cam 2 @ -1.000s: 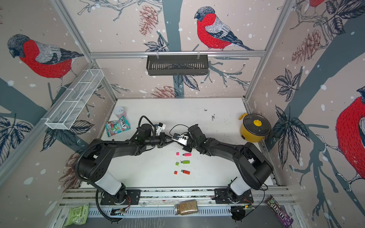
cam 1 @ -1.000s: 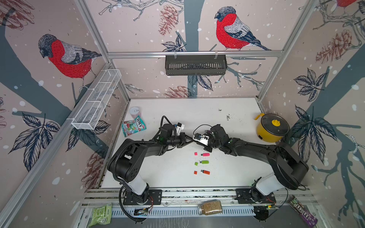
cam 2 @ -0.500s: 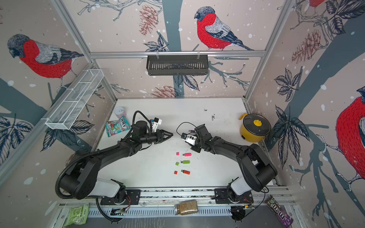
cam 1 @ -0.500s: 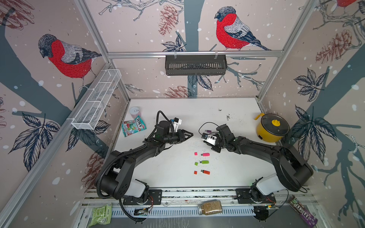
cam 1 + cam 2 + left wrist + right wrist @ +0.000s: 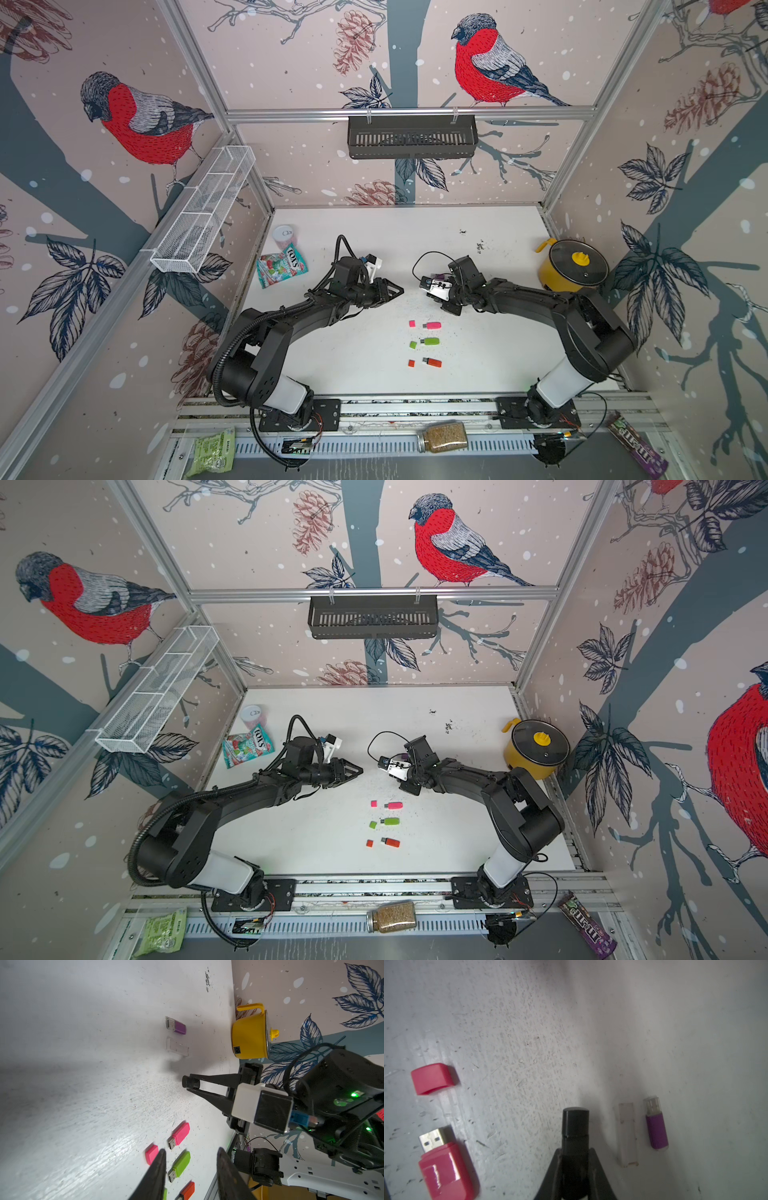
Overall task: Close the usb drive cover
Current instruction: Close the cover of the USB drive.
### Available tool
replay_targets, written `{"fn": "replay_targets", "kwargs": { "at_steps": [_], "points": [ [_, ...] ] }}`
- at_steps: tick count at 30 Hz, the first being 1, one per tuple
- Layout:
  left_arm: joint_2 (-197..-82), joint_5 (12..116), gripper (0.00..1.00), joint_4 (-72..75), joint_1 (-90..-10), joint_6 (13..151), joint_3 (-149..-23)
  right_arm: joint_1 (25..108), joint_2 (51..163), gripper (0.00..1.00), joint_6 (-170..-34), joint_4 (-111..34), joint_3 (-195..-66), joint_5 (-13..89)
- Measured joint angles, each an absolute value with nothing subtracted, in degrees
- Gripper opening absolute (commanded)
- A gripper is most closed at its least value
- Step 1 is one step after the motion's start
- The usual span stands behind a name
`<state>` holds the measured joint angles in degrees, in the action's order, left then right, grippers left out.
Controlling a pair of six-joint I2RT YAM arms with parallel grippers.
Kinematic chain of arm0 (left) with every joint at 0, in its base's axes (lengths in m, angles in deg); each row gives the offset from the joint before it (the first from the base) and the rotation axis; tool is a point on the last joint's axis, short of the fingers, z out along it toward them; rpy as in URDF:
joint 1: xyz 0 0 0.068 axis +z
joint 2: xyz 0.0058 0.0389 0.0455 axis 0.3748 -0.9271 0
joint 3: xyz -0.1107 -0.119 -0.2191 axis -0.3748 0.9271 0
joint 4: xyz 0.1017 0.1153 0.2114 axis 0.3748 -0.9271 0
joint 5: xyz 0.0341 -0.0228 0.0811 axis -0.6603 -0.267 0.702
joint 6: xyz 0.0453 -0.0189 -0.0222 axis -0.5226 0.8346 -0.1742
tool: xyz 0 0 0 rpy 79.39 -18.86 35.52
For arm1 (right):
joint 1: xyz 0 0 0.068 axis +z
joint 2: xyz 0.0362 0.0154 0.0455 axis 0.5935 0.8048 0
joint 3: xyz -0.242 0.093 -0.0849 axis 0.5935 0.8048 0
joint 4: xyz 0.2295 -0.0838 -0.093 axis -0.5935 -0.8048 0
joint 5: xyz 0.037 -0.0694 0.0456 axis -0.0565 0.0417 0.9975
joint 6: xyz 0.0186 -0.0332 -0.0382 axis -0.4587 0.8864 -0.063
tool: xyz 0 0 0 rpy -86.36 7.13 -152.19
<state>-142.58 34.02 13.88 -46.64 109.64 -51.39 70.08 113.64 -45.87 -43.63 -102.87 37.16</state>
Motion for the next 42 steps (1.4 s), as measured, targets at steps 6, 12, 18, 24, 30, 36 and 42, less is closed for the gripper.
{"fn": "replay_targets", "kwargs": {
  "at_steps": [6, 12, 18, 24, 30, 36, 42],
  "points": [
    [-148.6, 34.3, 0.35, 10.7, -46.6, 107.9, -56.4, 69.7, 115.3, 0.14, -44.0, -45.0, -104.6, 36.7],
    [-156.6, 31.6, 0.33, 12.3, -47.3, 107.3, -61.9, 70.1, 112.2, 0.14, -44.0, -43.1, -102.2, 40.6],
    [-159.9, 27.9, 0.27, 15.6, -48.8, 108.5, -63.0, 71.0, 111.5, 0.14, -44.1, -40.9, -101.1, 44.6],
    [-160.1, 25.8, 0.23, 19.6, -49.1, 111.0, -61.5, 71.5, 111.5, 0.14, -44.5, -39.4, -101.0, 46.8],
    [-160.4, 25.0, 0.23, 20.7, -49.3, 111.8, -60.3, 71.5, 111.5, 0.14, -45.8, -37.6, -100.6, 48.2],
    [-160.4, 25.0, 0.23, 21.1, -49.6, 112.4, -60.1, 71.7, 111.4, 0.13, -45.9, -36.5, -100.6, 48.7],
    [-160.4, 25.0, 0.17, 21.1, -50.0, 112.6, -60.1, 72.3, 111.4, 0.13, -45.9, -36.4, -100.6, 48.9]
  ]
}}
